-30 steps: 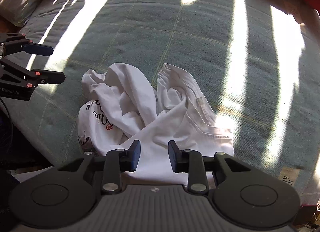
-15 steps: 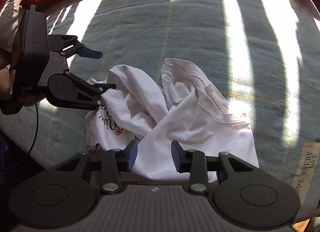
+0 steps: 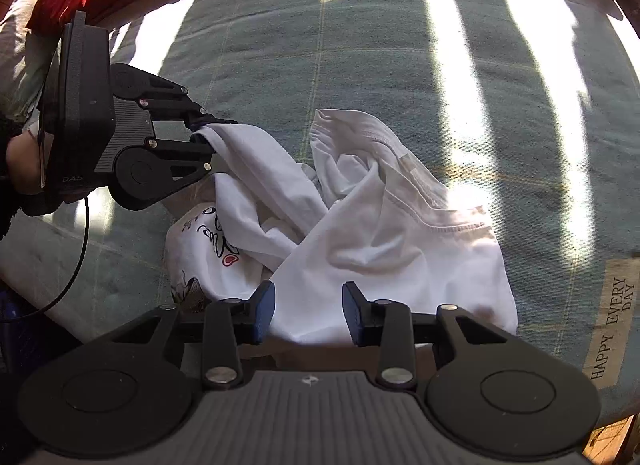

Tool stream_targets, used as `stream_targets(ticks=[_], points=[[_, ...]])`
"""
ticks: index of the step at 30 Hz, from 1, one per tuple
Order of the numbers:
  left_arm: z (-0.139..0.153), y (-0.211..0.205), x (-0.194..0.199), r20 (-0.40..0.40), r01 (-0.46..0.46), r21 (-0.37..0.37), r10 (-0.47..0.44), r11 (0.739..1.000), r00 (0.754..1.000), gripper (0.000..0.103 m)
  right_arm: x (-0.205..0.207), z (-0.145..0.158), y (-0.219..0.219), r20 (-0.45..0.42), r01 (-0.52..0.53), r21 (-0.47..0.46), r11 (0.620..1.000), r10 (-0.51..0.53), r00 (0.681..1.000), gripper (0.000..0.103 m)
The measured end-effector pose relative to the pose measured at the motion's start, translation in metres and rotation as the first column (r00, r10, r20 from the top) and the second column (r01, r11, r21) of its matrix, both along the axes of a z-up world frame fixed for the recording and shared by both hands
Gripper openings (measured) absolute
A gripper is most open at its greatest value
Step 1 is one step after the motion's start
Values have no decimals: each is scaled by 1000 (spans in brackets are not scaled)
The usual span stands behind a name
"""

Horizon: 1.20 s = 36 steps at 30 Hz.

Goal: Fold clothes

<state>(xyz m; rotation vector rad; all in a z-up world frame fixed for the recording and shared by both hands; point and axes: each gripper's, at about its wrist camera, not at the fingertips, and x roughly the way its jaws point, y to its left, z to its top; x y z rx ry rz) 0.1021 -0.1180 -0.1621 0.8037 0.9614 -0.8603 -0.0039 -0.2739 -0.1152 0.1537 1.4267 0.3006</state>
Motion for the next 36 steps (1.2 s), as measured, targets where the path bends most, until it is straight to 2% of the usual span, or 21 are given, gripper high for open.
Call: stream_targets(ticks=[3,5,7,11,14,22,26,30,32,34,36], points=[[17,19,4,53,-103,-21,104,994,993,5,3,2,-1,4,-2,-7,1000,2,1000,41],[27,36,10,70,-192,-37,194,981,979,5,6,3,-1,7,-5,-12,1000,5,1000,41],[35,54,15,90,-278,-45,281,960,955,5,9,4,0,7,-9,-13,1000,9,1000,41],[45,94,21,127,-398,-32,399,917,908,5,14,5,6,8,-24,-23,999,24,1000,41],[50,122,22,117,-467,-22,466,884,877,5,17,4,11,7,-34,-26,999,34,999,41],[61,175,8,158,-588,7,580,809,799,6,23,6,25,9,-60,-37,998,60,998,41],[72,203,7,199,-654,13,639,756,743,7,28,6,29,7,-66,-45,997,67,998,41],[80,228,8,268,-697,32,666,716,696,7,34,2,33,0,-68,-39,997,68,998,41],[77,242,12,257,-725,50,693,687,674,7,36,-2,35,-7,-67,-31,997,67,998,41],[70,247,13,230,-736,67,708,673,668,7,38,-8,37,-19,-69,-24,997,69,997,41],[63,248,12,220,-740,89,712,666,667,13,40,-16,38,-30,-69,-25,997,68,997,41]])
